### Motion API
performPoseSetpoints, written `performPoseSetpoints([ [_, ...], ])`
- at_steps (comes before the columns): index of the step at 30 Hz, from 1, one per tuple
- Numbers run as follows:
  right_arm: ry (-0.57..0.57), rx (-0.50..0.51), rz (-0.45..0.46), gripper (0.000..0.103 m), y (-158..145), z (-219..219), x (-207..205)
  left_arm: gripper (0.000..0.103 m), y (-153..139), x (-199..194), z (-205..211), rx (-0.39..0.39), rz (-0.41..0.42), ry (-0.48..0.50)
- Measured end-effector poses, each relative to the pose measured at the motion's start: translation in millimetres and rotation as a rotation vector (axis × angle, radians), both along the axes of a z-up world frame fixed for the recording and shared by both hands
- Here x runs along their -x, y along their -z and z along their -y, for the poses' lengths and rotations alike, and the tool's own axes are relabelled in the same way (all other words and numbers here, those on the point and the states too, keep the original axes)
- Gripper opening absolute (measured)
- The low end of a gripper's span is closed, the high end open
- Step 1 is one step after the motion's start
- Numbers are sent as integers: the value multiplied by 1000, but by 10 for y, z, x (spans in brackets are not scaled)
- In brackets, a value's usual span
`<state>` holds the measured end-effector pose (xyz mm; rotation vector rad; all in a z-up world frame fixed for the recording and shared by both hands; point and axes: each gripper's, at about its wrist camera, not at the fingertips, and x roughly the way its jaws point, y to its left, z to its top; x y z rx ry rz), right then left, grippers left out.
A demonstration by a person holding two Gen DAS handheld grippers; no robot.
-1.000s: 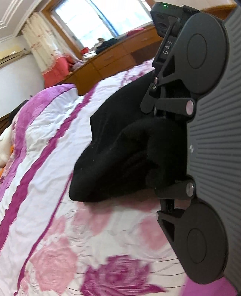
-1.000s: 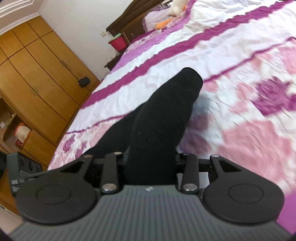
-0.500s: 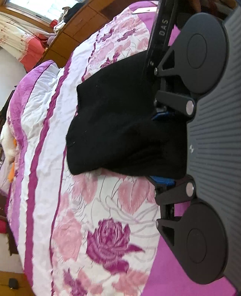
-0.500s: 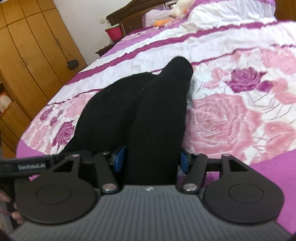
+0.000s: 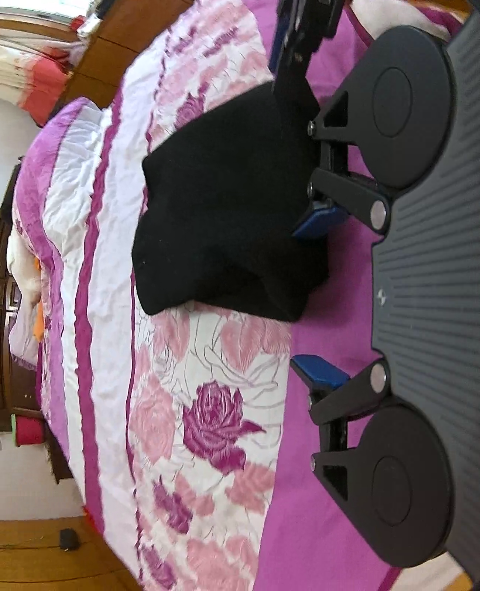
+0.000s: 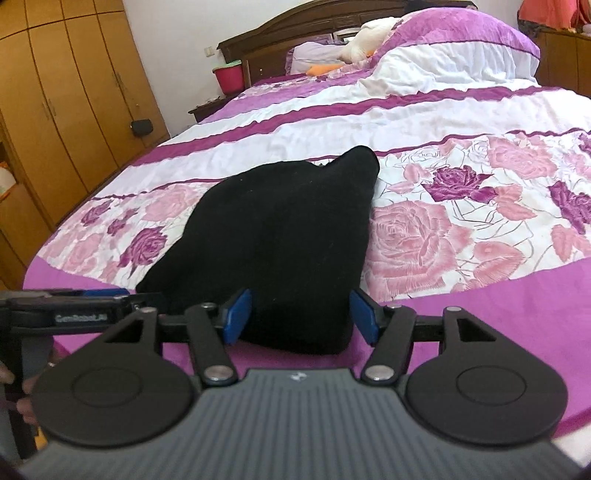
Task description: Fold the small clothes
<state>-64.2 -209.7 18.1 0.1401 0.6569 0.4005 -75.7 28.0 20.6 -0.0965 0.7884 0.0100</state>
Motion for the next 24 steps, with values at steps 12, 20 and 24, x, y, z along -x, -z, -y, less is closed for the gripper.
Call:
performPoseSetpoints([
  [12,5,103,15,74,197,-61,294,95,158,214,416,-79,-12,-25],
  [20,21,118,-24,74,311,-85,276,95,288,169,462,-92,-52,-27],
  [24,26,124,-22,74,312,-92,281,95,311,156,431,-80,-63,-37],
])
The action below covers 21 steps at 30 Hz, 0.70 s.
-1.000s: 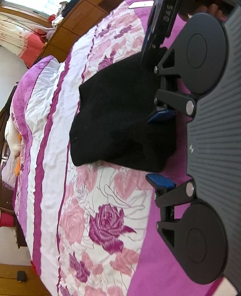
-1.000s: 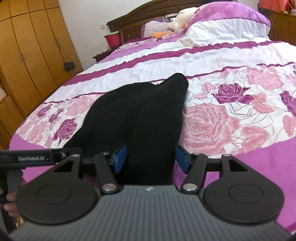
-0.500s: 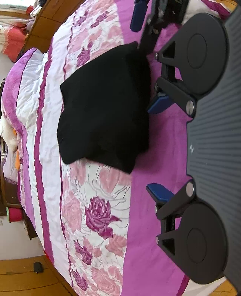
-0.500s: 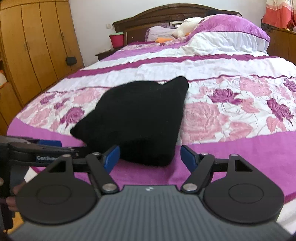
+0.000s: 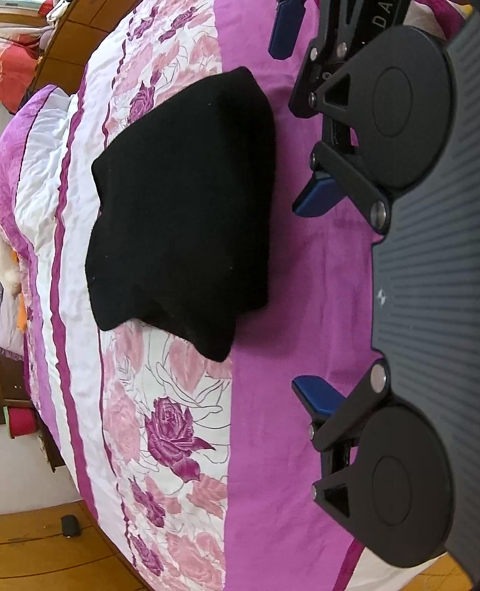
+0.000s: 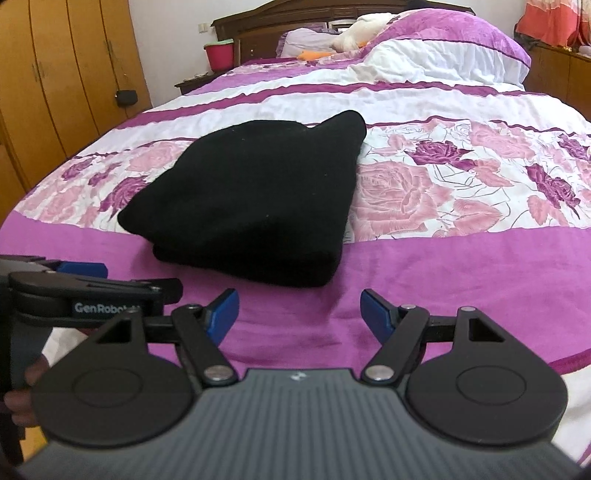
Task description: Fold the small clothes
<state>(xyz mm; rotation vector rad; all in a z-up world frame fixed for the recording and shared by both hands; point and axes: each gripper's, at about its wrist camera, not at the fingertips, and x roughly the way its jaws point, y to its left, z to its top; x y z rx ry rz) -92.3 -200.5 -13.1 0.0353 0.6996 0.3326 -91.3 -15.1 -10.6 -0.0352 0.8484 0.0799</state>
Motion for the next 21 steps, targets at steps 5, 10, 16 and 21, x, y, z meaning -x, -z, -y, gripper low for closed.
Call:
performPoseSetpoints([
  [5,8,5,-17,74,20,-8,-17,95,29,-13,10,1,-14,5],
  [10,11,5,-14,74,18,-9,-11,95,38,-7,5,5,-16,4],
  [16,16,1,-16,74,16,-3,-19,95,33,-2,13,14,-12,12],
  [21,17,-4,-17,74,19,3,-13,95,36,12,11,29,-6,8],
])
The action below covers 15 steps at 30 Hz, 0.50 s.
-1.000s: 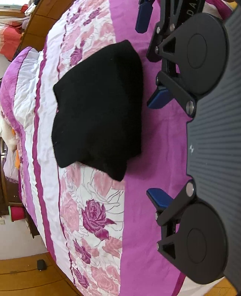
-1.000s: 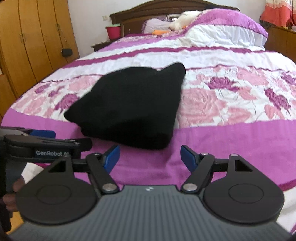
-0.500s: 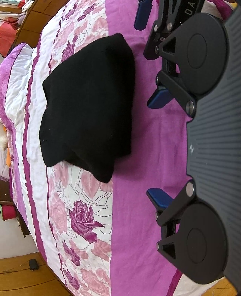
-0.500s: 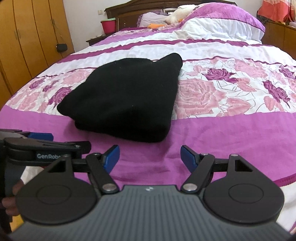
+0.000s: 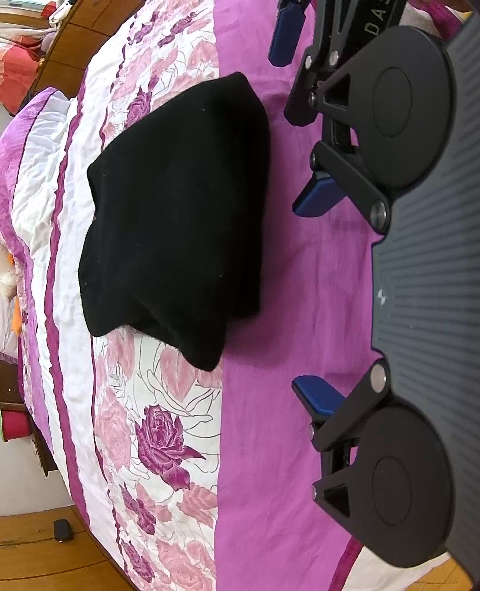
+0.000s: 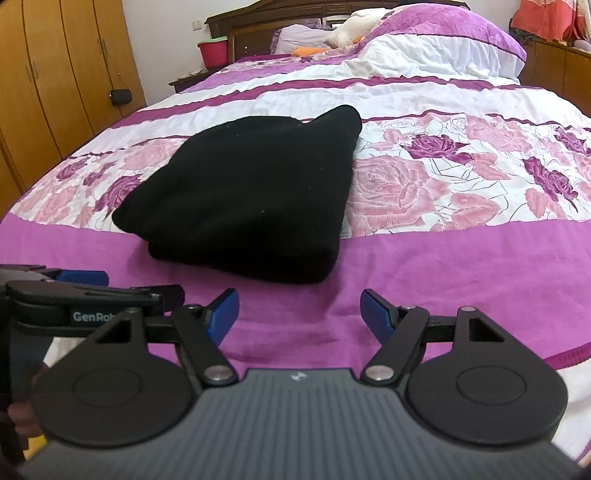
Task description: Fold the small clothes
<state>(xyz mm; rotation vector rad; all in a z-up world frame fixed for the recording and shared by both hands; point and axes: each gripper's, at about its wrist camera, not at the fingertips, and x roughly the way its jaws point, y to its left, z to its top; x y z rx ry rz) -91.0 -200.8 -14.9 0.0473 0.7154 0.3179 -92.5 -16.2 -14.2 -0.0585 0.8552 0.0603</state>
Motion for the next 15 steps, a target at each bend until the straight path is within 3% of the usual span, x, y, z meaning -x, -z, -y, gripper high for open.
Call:
performPoseSetpoints([
  [15,-5,-1,2,74,-4,-19,6,95,-10,6,6,-14,11,-4],
])
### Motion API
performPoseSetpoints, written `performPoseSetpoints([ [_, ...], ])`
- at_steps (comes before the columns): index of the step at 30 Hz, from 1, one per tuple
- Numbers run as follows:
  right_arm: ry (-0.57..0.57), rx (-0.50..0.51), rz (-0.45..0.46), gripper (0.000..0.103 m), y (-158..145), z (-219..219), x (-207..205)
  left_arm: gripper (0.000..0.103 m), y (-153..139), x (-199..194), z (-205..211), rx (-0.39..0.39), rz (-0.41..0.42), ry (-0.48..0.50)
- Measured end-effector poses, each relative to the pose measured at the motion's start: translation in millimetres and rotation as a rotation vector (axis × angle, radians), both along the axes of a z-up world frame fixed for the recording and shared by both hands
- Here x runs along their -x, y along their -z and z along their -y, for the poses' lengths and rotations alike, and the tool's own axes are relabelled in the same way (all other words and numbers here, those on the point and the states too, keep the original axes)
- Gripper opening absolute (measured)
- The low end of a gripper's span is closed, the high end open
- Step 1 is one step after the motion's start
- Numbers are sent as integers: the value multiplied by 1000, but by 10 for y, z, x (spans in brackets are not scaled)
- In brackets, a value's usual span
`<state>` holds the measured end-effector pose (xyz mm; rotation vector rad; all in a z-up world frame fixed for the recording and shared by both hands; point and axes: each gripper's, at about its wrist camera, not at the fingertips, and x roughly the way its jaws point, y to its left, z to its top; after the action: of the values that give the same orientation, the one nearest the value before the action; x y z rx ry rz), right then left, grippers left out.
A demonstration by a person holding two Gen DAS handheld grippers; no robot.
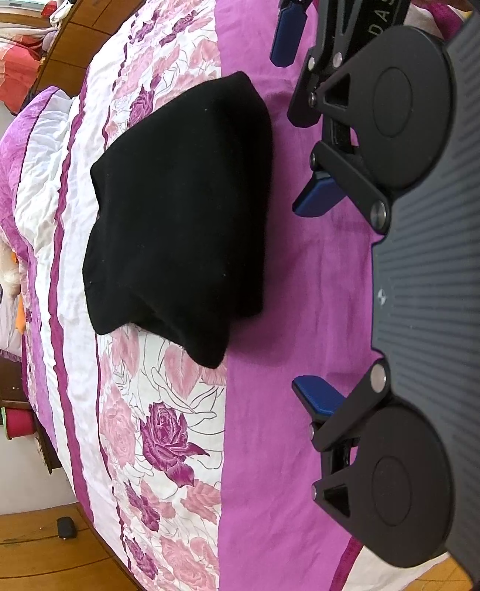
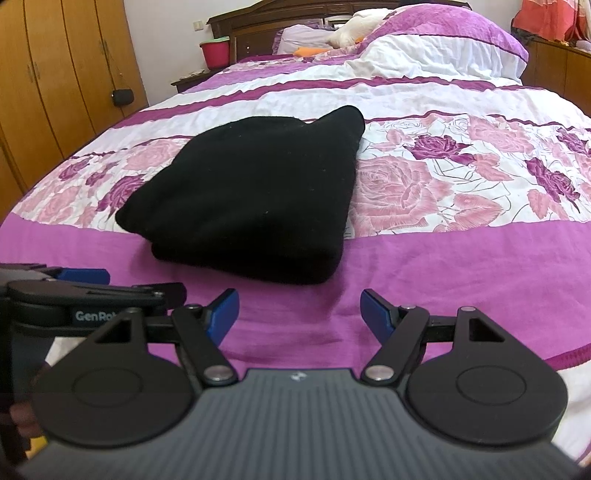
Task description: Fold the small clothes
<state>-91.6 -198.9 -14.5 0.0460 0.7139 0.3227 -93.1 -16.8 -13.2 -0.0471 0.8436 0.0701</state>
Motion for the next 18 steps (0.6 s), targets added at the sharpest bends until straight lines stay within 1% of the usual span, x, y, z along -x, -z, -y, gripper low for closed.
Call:
performPoseSetpoints([
  [18,0,0,0,74,-3,-6,5,95,4,-1,6,-2,-3,3],
])
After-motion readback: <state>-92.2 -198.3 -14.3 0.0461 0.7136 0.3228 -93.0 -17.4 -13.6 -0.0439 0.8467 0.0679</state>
